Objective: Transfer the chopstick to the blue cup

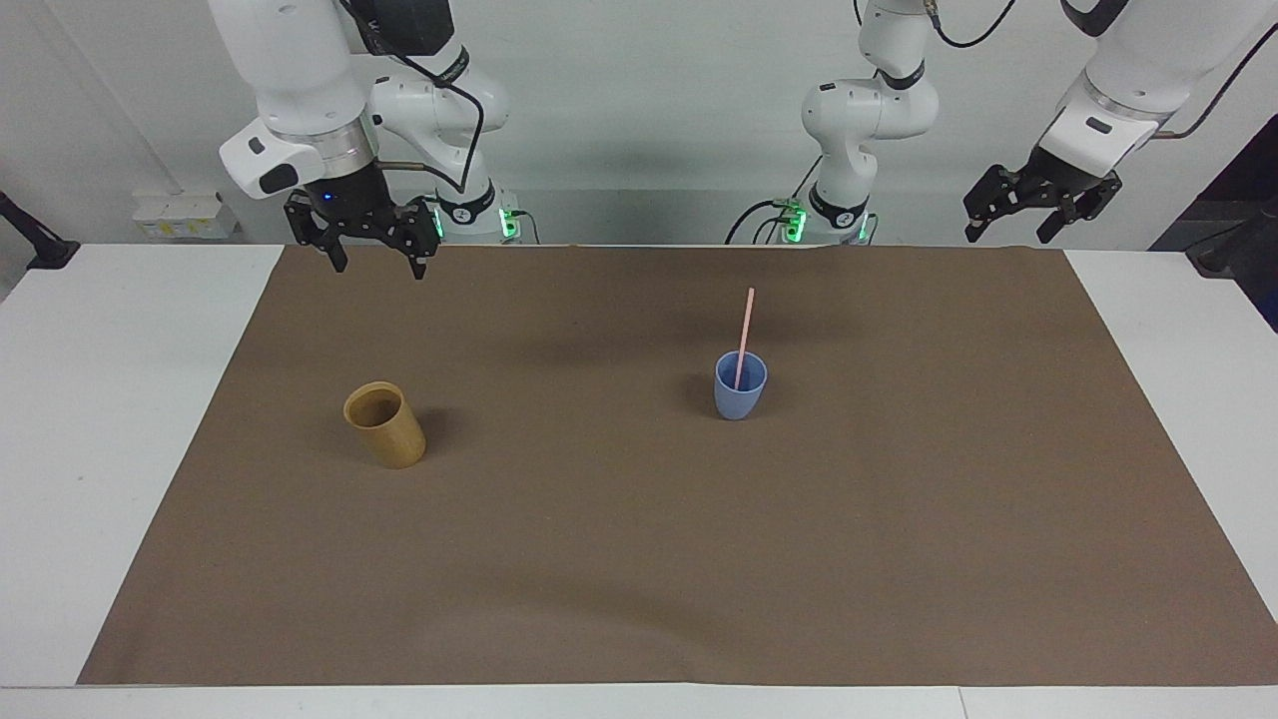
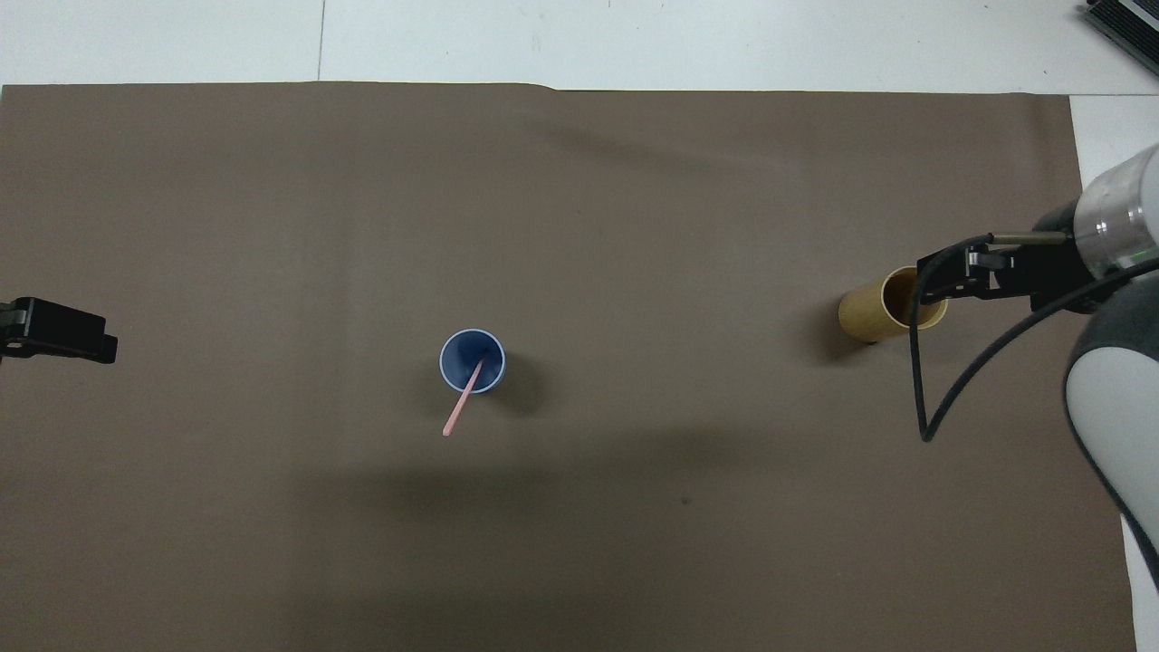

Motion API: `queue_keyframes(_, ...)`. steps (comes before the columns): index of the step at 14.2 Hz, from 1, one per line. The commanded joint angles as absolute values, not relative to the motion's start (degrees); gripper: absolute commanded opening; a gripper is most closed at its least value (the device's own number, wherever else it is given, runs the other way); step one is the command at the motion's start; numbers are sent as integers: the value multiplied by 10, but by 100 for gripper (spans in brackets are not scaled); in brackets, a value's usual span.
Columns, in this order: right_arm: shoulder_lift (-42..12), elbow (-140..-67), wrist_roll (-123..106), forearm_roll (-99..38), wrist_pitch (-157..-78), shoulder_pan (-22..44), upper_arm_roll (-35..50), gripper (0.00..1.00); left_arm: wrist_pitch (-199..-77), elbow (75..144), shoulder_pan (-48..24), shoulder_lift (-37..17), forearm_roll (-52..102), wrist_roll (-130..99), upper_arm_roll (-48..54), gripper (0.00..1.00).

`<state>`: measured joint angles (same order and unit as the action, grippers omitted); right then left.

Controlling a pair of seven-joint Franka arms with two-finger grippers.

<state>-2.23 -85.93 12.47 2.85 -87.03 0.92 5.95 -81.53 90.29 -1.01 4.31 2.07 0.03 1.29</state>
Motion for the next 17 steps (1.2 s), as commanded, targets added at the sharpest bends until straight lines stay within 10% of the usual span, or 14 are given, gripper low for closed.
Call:
queue_keyframes(1, -20, -857, 111, 11, -868, -6, 63, 100, -813, 901, -4, 47, 18, 3, 17, 100)
queue_keyframes(17, -16, -867, 109, 11, -876, -6, 64, 100, -813, 904, 4, 53, 17, 0, 11, 100)
